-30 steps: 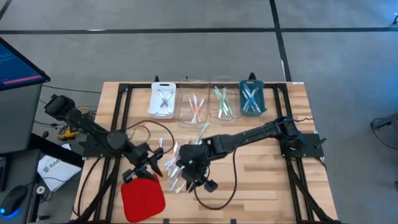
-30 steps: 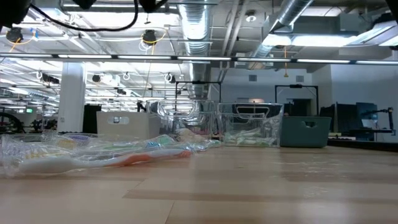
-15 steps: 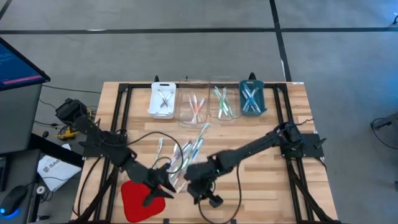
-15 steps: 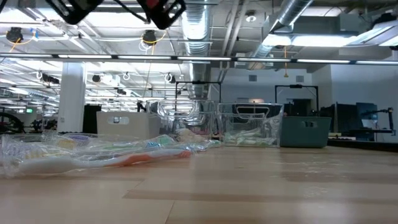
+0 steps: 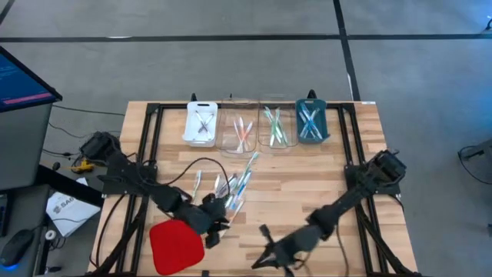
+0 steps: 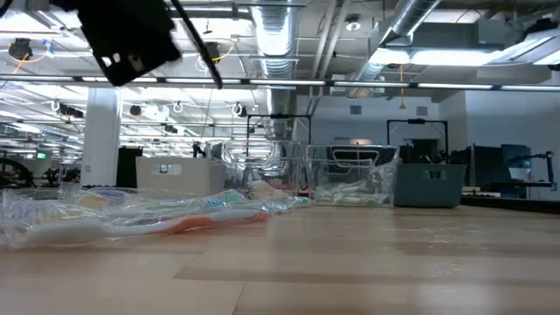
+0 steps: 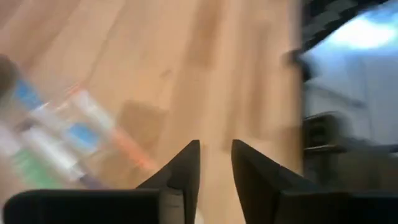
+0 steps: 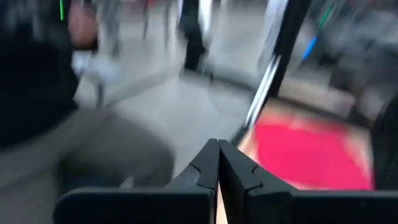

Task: Pick & Place Toothbrushes
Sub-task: Put the orange toothbrush into the left transparent bin

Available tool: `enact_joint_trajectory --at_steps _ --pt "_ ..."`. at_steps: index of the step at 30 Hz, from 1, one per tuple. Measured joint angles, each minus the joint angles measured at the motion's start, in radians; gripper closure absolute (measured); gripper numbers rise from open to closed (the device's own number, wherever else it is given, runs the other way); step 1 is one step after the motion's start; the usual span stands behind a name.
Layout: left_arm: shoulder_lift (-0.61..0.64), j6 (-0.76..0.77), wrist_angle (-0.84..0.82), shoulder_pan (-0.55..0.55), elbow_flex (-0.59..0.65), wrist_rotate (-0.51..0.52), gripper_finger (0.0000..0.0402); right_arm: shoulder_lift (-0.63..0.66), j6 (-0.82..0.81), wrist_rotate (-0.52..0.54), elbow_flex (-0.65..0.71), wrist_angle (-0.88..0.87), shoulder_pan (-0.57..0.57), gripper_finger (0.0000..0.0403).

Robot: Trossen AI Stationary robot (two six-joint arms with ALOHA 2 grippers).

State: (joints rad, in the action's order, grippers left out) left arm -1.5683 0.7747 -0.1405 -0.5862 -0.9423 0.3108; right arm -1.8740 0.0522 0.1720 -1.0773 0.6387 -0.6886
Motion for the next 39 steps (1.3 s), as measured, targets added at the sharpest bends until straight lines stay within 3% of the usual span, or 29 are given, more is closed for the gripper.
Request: enact_joint_trajectory --at_steps 4,10,16,24,39 --pt "-0.126 0.028 -0.261 0.055 -0.186 -0.005 0.0338 -0.013 0.083 0.125 0.113 0.336 -0.045 0.0402" --pt "-0.281 0.074 -0.436 0.140 -0.347 -0.101 0.0348 -0.070 0.089 0.223 0.130 0.462 -0.070 0.0402" --pt "-0.324 0.141 -0.478 0.205 -0.356 -0.230 0.0318 -0.095 0.122 0.258 0.129 0.533 -0.112 0.0402" --pt "-0.371 0.150 -0.471 0.191 -0.359 -0.237 0.0294 -0.094 0.246 0.372 0.129 0.577 -0.179 0.0402" --pt "-0.450 0.150 -0.474 0.199 -0.366 -0.216 0.0298 -0.094 0.228 0.379 0.129 0.574 -0.160 0.0402"
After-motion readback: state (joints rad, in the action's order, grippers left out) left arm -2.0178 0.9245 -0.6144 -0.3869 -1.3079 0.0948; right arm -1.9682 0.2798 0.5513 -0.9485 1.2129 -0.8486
